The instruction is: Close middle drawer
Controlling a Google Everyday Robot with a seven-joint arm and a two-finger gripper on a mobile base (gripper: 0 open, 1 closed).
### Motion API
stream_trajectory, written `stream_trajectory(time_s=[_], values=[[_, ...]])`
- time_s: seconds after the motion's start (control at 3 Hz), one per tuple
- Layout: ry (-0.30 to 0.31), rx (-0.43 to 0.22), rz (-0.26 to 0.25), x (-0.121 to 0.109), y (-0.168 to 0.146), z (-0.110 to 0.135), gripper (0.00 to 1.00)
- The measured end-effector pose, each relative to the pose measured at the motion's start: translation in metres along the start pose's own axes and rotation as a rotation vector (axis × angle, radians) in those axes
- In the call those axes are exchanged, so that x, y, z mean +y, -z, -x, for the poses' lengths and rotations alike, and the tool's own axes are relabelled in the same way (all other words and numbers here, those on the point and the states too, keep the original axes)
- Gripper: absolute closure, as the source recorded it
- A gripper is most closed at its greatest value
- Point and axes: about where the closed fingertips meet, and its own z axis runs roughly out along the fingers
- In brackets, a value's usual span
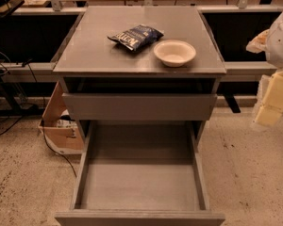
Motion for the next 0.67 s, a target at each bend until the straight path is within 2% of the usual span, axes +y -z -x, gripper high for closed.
stream_trajectory(time_s=[0.33,0.67], values=[[0.002,-0.001,-0.007,0.002,-0.002,0.000,0.00],[0.011,-0.002,-0.015,0.011,-0.017,-0.002,0.00]])
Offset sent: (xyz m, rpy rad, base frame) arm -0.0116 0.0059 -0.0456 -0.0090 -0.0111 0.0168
